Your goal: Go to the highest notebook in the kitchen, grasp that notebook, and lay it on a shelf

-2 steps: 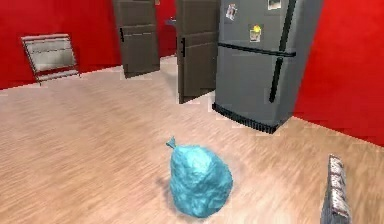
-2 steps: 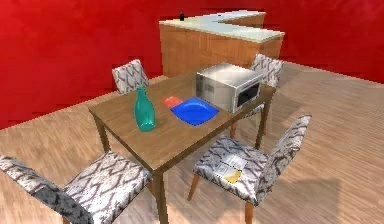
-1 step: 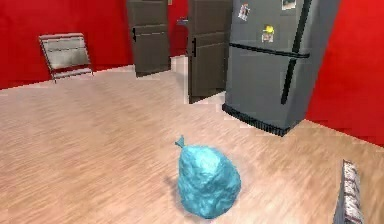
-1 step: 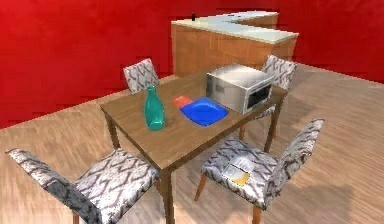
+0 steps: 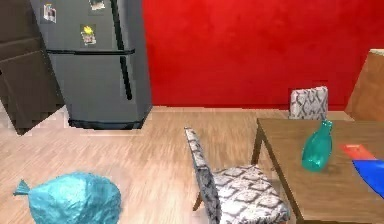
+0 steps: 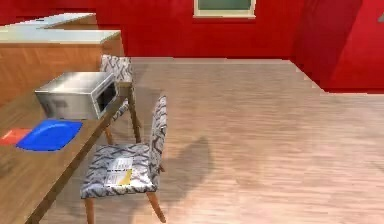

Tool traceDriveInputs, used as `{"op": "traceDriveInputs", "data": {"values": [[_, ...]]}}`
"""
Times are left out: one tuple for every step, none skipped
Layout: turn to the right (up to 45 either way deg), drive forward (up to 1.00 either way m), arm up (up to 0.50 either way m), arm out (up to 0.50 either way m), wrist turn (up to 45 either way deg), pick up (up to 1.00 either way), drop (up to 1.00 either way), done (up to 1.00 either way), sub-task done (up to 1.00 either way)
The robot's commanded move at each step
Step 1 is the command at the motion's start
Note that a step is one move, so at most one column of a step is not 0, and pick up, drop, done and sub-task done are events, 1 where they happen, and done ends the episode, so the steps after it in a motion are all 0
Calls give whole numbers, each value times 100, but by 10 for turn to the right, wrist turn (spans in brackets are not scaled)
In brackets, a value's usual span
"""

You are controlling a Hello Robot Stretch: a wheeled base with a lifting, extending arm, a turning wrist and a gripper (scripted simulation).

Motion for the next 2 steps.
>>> {"op": "traceDriveInputs", "data": {"values": [[450, 0, 0, 0, 0, 0, 0, 0, 0], [450, 0, 0, 0, 0, 0, 0, 0, 0]]}}
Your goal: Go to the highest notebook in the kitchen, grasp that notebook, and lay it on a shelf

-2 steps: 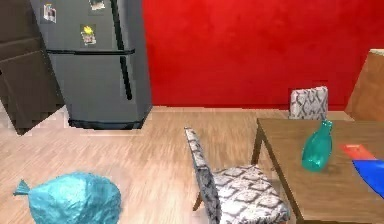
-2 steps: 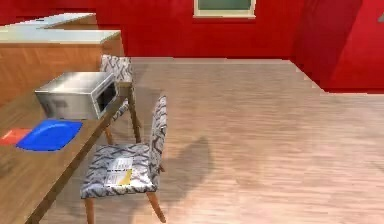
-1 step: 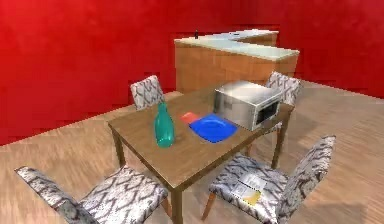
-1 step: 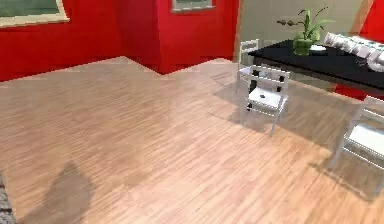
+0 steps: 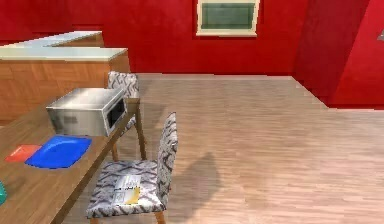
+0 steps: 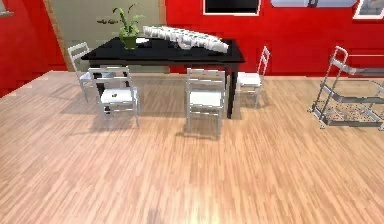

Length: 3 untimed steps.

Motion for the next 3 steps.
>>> {"op": "traceDriveInputs", "data": {"values": [[120, 0, 0, 0, 0, 0, 0, 0, 0], [0, 75, 0, 0, 0, 0, 0, 0, 0], [-120, 0, 0, 0, 0, 0, 0, 0, 0]]}}
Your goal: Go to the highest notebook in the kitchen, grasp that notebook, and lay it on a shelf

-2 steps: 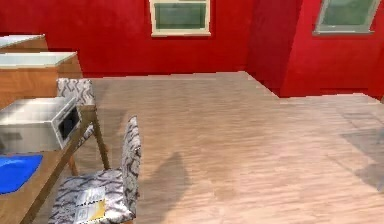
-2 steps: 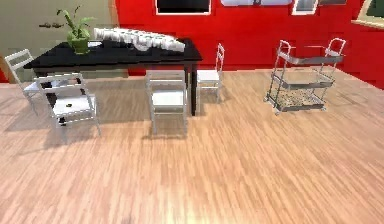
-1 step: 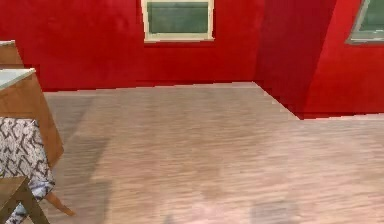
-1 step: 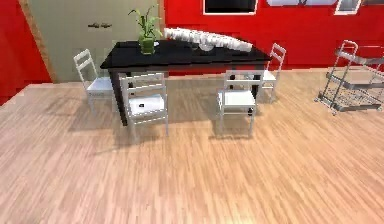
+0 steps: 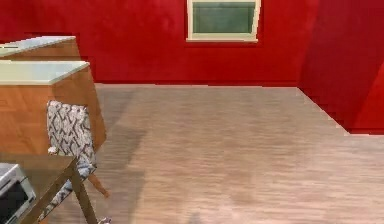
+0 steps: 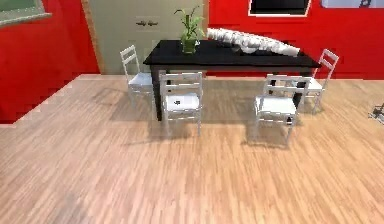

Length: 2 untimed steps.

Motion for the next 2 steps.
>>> {"op": "traceDriveInputs", "data": {"values": [[0, 50, 0, 0, 0, 0, 0, 0, 0], [-390, 0, 0, 0, 0, 0, 0, 0, 0]]}}
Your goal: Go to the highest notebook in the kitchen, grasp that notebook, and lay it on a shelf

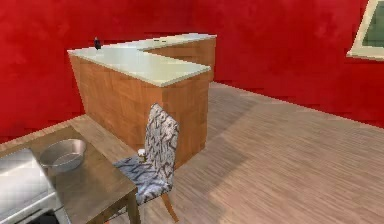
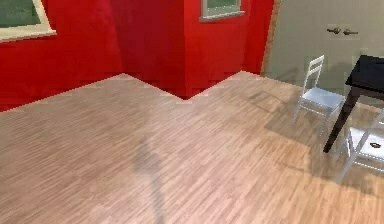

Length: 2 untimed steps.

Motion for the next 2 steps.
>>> {"op": "traceDriveInputs", "data": {"values": [[0, 30, 0, 0, 0, 0, 0, 0, 0], [-390, 0, 0, 0, 0, 0, 0, 0, 0]]}}
